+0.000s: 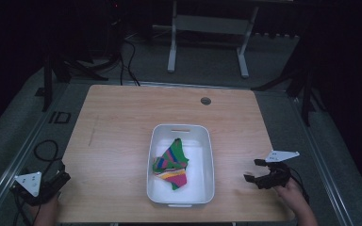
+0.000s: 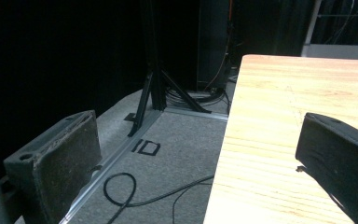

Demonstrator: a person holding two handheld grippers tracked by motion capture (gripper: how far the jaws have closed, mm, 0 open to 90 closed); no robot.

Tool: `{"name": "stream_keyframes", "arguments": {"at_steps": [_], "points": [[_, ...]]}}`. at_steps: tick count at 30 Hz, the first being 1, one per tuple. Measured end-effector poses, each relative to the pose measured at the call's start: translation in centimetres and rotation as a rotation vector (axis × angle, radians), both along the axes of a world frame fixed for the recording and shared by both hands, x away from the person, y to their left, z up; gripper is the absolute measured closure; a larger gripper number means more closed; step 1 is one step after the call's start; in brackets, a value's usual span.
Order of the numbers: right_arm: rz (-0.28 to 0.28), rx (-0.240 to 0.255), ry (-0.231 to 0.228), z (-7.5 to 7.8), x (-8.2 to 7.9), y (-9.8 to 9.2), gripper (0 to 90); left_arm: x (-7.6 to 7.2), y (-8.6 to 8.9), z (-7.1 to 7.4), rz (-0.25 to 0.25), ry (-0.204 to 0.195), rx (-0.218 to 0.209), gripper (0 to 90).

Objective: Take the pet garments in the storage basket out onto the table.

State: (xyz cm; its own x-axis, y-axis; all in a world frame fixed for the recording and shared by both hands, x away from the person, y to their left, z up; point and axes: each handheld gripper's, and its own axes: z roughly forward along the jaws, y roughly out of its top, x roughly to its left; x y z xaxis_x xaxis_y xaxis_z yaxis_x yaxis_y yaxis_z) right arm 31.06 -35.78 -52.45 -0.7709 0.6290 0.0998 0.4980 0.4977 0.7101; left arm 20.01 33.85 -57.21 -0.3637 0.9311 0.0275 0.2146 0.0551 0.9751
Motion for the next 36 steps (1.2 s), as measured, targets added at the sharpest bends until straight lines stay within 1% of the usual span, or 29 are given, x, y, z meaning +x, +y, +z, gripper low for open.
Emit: {"name": "stream_keyframes", "arguments": {"at_steps": [2,4,7,10,15,18,19,20,21,22,26,28,32,34,36], "points": [[0.022,0.007,0.001,0.6,0.1,0.6,13.3,0.0,0.0,0.0,-0.002,0.002,0.005,0.4],[0.043,0.006,-0.008,1.3,0.4,1.3,13.3,0.0,-0.1,0.0,-0.003,0.003,0.011,0.4],[0.064,-0.001,-0.036,2.4,0.7,2.2,13.3,0.0,0.0,0.0,-0.002,0.003,0.006,0.4],[0.094,-0.013,-0.051,3.6,1.1,3.3,12.9,0.0,0.0,0.0,-0.002,0.001,0.003,0.4],[0.163,-0.019,-0.065,5.5,1.7,5.3,11.9,0.0,-0.1,0.0,-0.004,0.003,0.007,0.4],[0.197,-0.038,-0.084,6.6,1.9,6.7,11.9,0.0,0.0,0.0,-0.005,0.002,0.006,0.4],[0.209,-0.043,-0.086,6.9,2.0,7.1,11.9,0.0,0.0,0.0,-0.007,0.003,0.004,0.4],[0.209,-0.043,-0.086,6.9,2.0,7.1,11.9,0.0,0.0,0.0,-0.007,0.003,0.004,0.4],[0.226,-0.041,-0.078,7.1,2.1,7.6,11.9,0.0,0.0,0.0,-0.01,0.006,0.001,0.4],[0.261,-0.04,-0.074,7.7,2.3,8.5,11.9,0.0,0.0,0.0,-0.01,0.007,0.0,0.4],[0.297,-0.032,-0.081,8.3,2.5,10.2,11.9,0.0,0.0,0.0,-0.011,0.006,0.002,0.4],[0.312,-0.036,-0.087,8.5,2.7,11.0,11.8,0.0,0.0,0.0,-0.011,0.006,0.003,0.4],[0.356,-0.03,-0.073,8.9,3.0,12.6,11.8,0.0,0.0,0.0,-0.012,0.007,0.004,0.4],[0.377,-0.038,-0.072,9.1,3.1,13.4,11.8,0.0,0.0,0.0,-0.012,0.006,0.004,0.4],[0.393,-0.036,-0.06,9.1,3.3,14.3,11.7,0.0,0.0,0.0,-0.013,0.006,0.004,0.4]]}}
